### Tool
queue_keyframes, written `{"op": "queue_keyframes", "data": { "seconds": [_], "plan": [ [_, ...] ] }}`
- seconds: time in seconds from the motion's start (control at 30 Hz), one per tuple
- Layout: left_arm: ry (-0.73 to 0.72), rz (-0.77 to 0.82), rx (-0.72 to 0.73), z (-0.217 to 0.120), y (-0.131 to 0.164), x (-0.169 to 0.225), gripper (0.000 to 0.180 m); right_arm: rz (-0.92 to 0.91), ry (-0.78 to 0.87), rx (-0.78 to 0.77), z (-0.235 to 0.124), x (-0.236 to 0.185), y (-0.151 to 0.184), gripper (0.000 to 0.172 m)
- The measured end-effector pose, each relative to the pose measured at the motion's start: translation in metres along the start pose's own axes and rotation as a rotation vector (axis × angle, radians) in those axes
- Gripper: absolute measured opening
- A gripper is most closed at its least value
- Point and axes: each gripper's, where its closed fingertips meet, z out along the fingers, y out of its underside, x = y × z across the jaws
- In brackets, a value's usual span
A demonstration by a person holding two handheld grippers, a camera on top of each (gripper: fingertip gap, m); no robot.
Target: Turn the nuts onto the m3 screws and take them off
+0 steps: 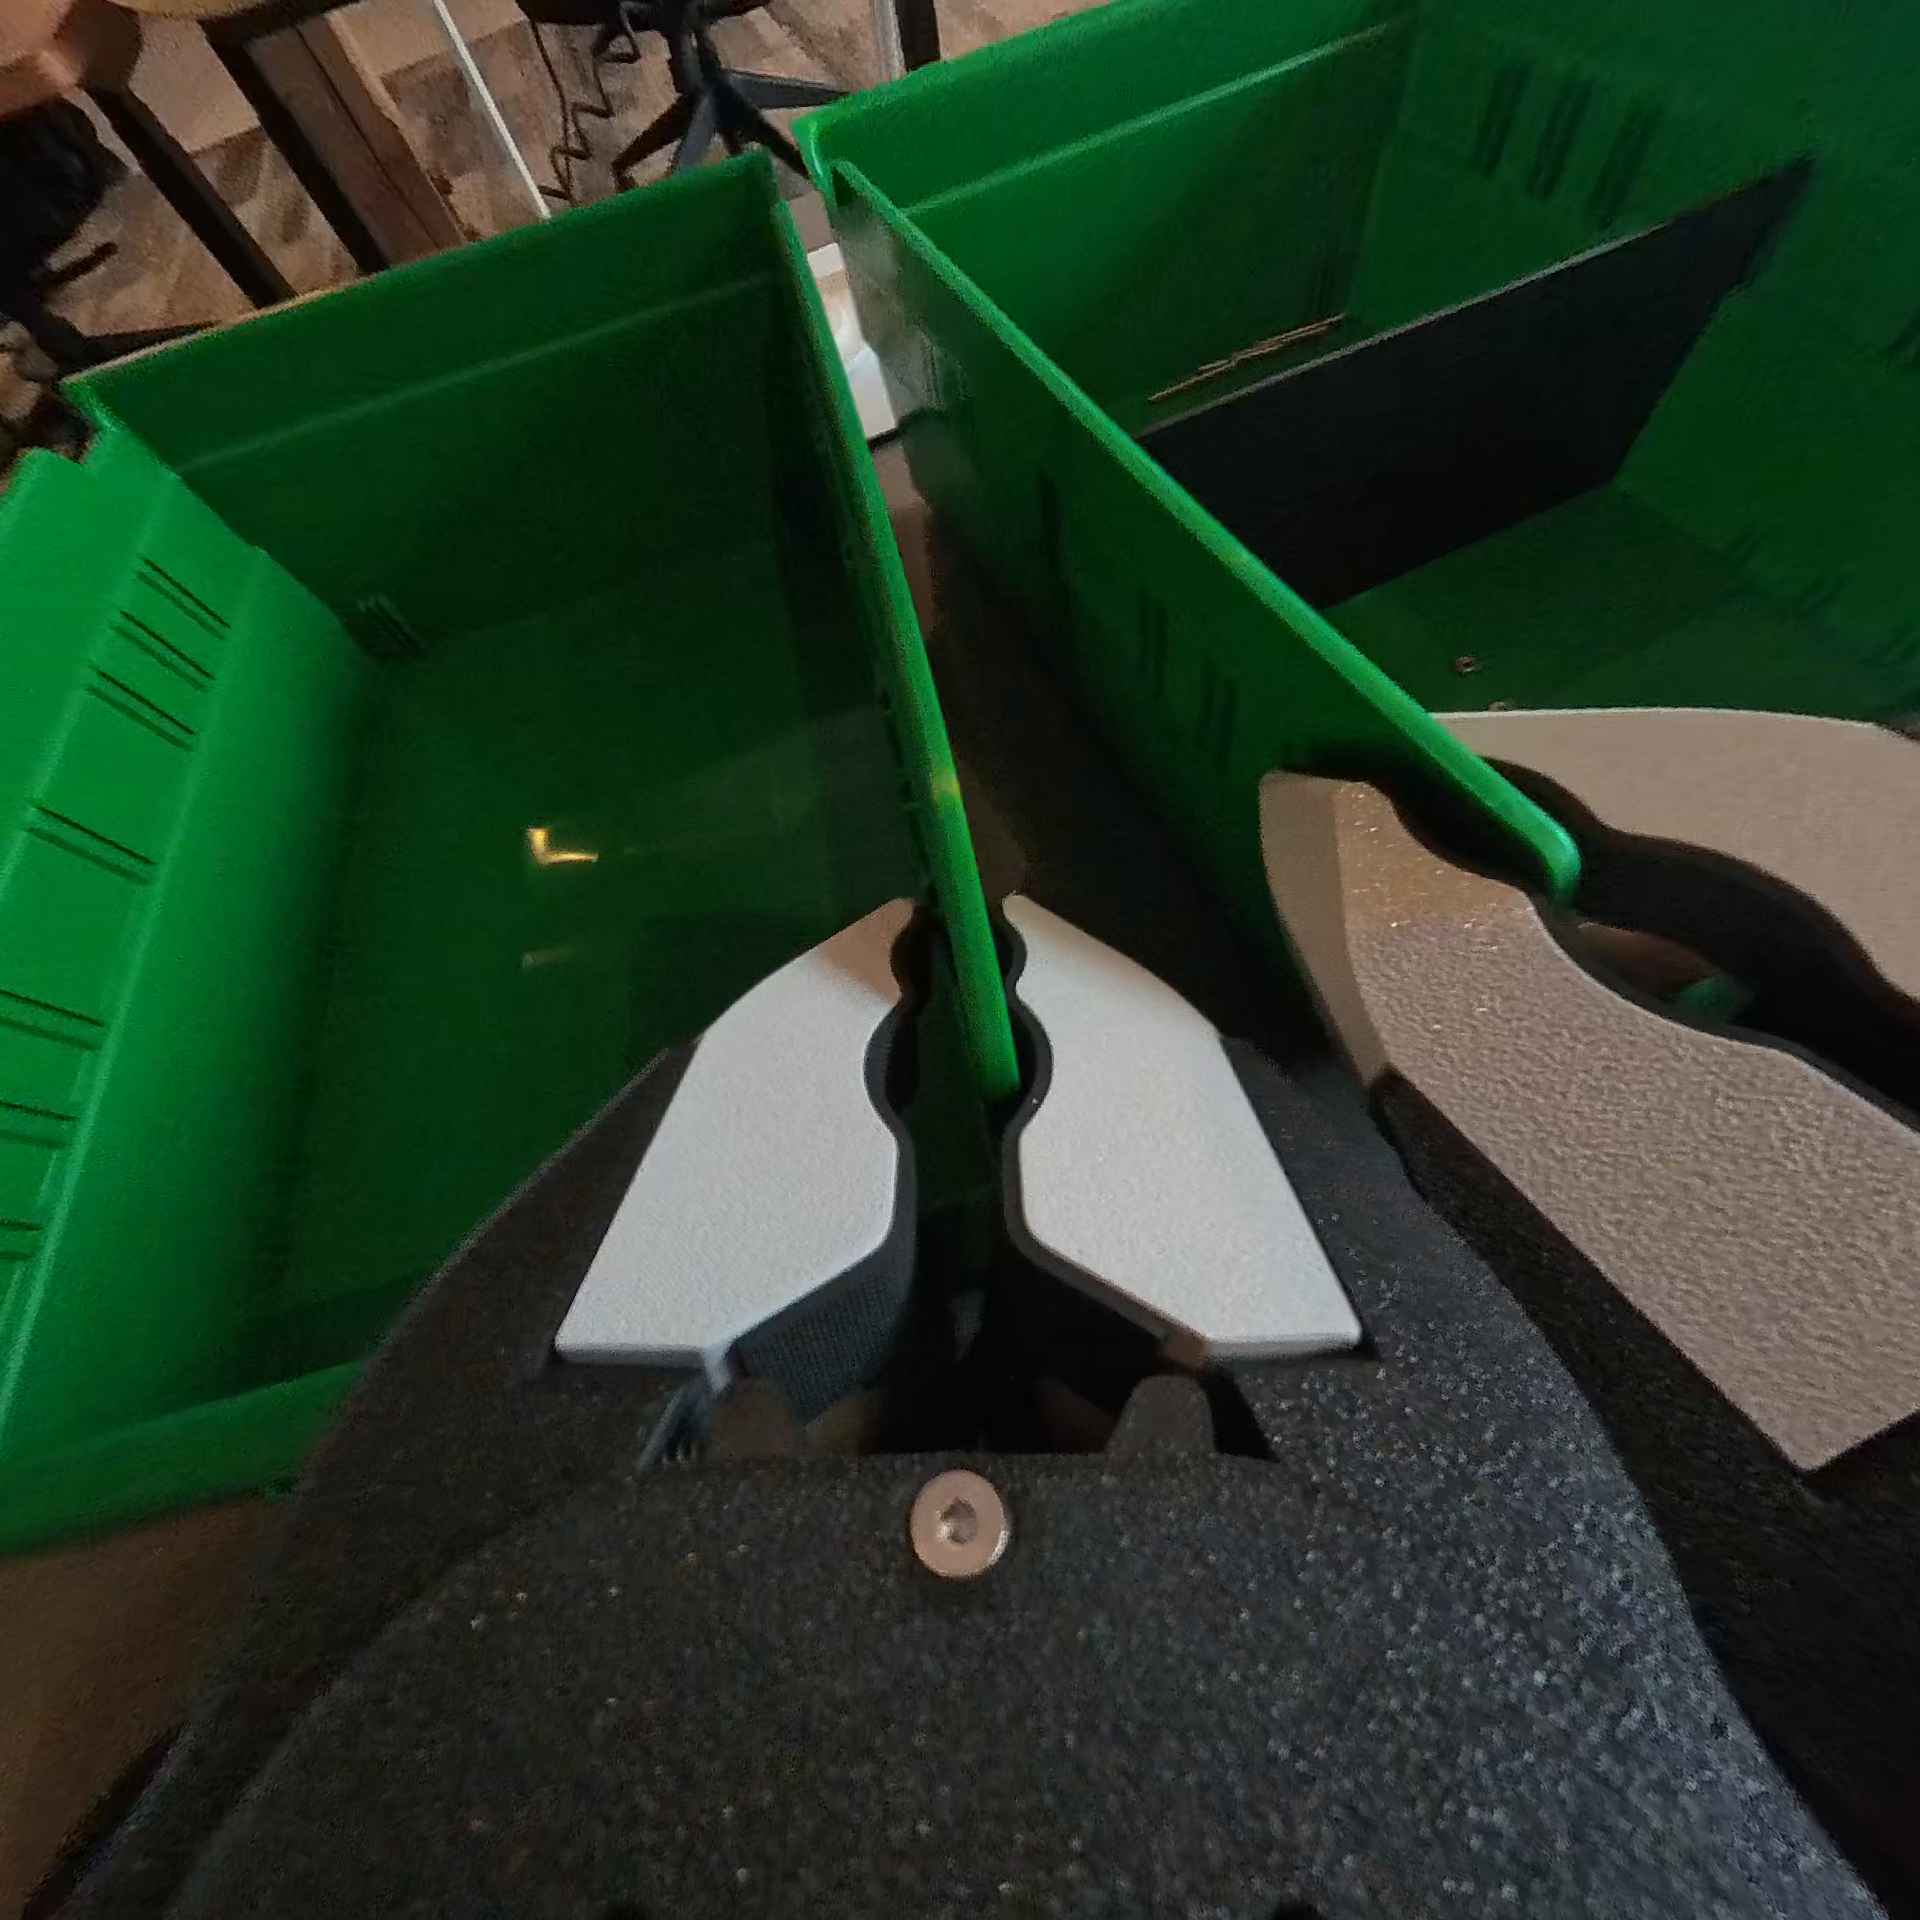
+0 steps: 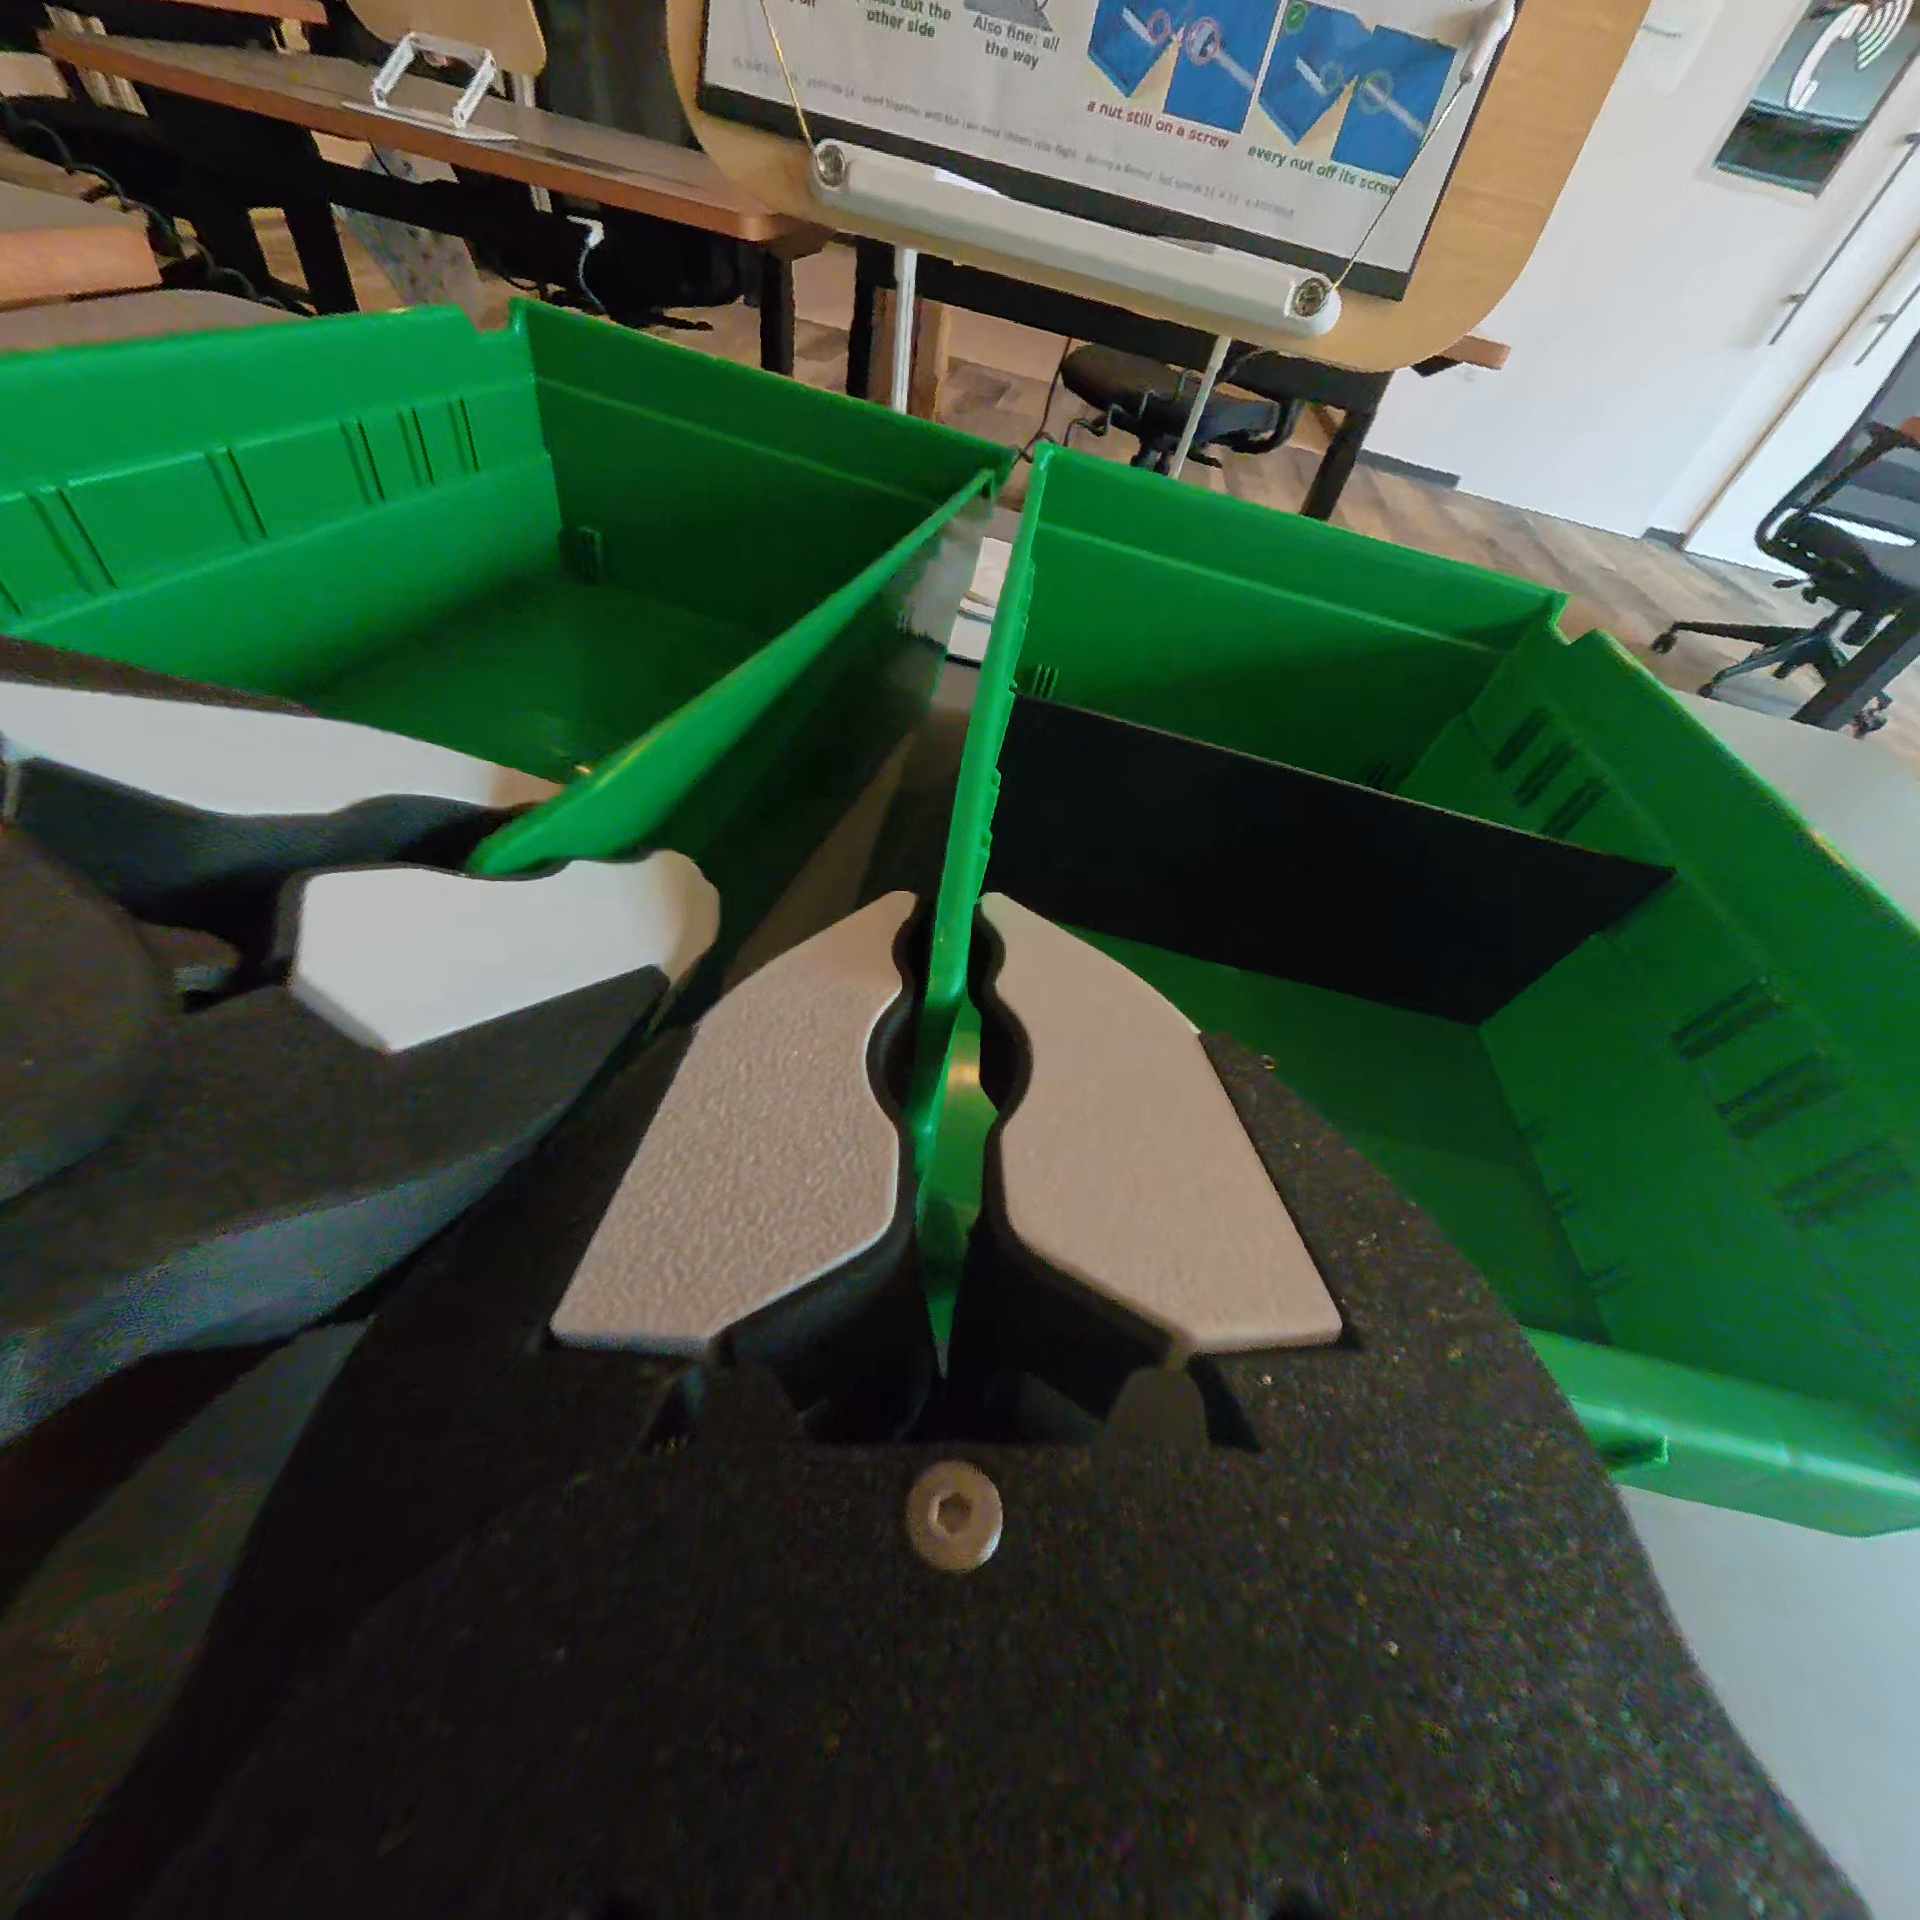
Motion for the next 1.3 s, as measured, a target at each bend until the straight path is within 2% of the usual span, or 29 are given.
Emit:
{"op": "queue_keyframes", "data": {
  "seconds": [0.2, 0.3, 0.5, 0.67, 0.8, 1.03, 1.17, 1.3],
  "plan": [
    [0.089, -0.071, 0.027, -0.001, -0.002, 0.011, 0.017, 0.042, -0.046, -0.004, -0.002, -0.002, 0.001, 0.008],
    [0.136, -0.106, 0.068, -0.006, -0.008, 0.014, 0.023, 0.072, -0.054, 0.041, -0.006, -0.001, -0.007, 0.012],
    [0.132, -0.116, 0.281, -0.044, -0.035, 0.013, 0.049, 0.139, -0.097, 0.089, -0.029, 0.016, -0.019, 0.045],
    [0.083, 0.008, 0.425, -0.077, -0.047, 0.035, 0.050, 0.127, -0.042, 0.164, -0.060, 0.062, -0.035, 0.050],
    [0.083, 0.091, 0.379, -0.072, -0.038, 0.061, 0.045, 0.075, 0.037, 0.124, -0.070, 0.108, -0.023, 0.054],
    [0.109, 0.054, 0.258, -0.038, -0.015, 0.070, 0.044, 0.076, 0.168, 0.028, -0.077, 0.181, 0.022, 0.052],
    [0.135, 0.061, 0.207, -0.022, -0.006, 0.079, 0.041, 0.089, 0.115, -0.079, -0.057, 0.191, 0.053, 0.053],
    [0.148, 0.056, 0.173, -0.008, 0.000, 0.084, 0.043, 0.073, 0.103, -0.108, -0.036, 0.195, 0.062, 0.049]
  ]
}}
